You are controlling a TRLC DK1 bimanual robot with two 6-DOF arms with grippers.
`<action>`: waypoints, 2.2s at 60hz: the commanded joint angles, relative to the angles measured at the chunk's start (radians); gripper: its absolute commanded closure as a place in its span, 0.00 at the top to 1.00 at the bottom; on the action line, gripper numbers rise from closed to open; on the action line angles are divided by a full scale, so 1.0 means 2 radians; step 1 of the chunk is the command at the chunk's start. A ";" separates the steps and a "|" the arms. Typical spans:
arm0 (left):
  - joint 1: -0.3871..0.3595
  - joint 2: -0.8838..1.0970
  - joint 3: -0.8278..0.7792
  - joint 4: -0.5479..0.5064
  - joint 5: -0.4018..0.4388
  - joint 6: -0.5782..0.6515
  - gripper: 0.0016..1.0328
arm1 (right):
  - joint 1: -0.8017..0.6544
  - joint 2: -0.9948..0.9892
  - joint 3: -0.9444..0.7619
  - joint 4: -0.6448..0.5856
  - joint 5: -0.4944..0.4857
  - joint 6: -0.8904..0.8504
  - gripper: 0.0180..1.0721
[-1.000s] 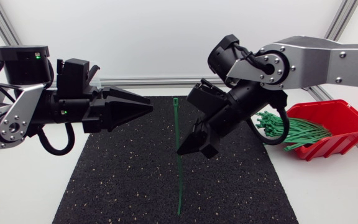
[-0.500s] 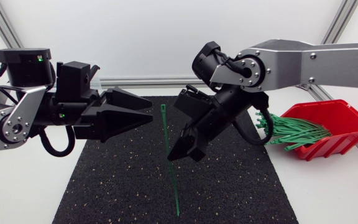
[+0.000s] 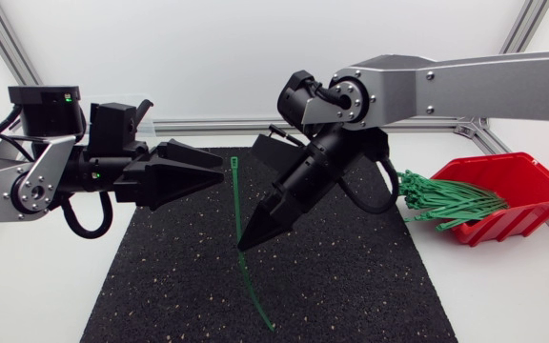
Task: Take a green cable tie from the red box, thread the tail through the head to close it, then place it in the transparent bin on the left.
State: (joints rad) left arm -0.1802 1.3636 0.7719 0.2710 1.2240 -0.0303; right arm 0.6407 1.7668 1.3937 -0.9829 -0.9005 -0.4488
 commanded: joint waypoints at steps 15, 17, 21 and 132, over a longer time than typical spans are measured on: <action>0.016 0.054 0.006 0.009 0.050 -0.041 0.92 | 0.004 0.027 0.005 -0.018 -0.048 0.003 0.06; 0.013 0.056 0.008 0.010 0.054 -0.047 0.92 | 0.003 0.029 0.004 -0.018 -0.049 0.000 0.06; 0.010 0.061 0.013 0.013 0.063 -0.065 0.92 | 0.003 0.034 0.001 -0.017 -0.051 -0.007 0.06; -0.025 0.047 -0.001 0.041 0.055 -0.117 0.20 | -0.010 0.019 -0.039 0.068 -0.041 0.004 0.06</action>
State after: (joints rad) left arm -0.2314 1.4410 0.7841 0.3382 1.3293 -0.2405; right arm 0.6254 1.8236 1.3430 -0.8543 -0.9863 -0.4526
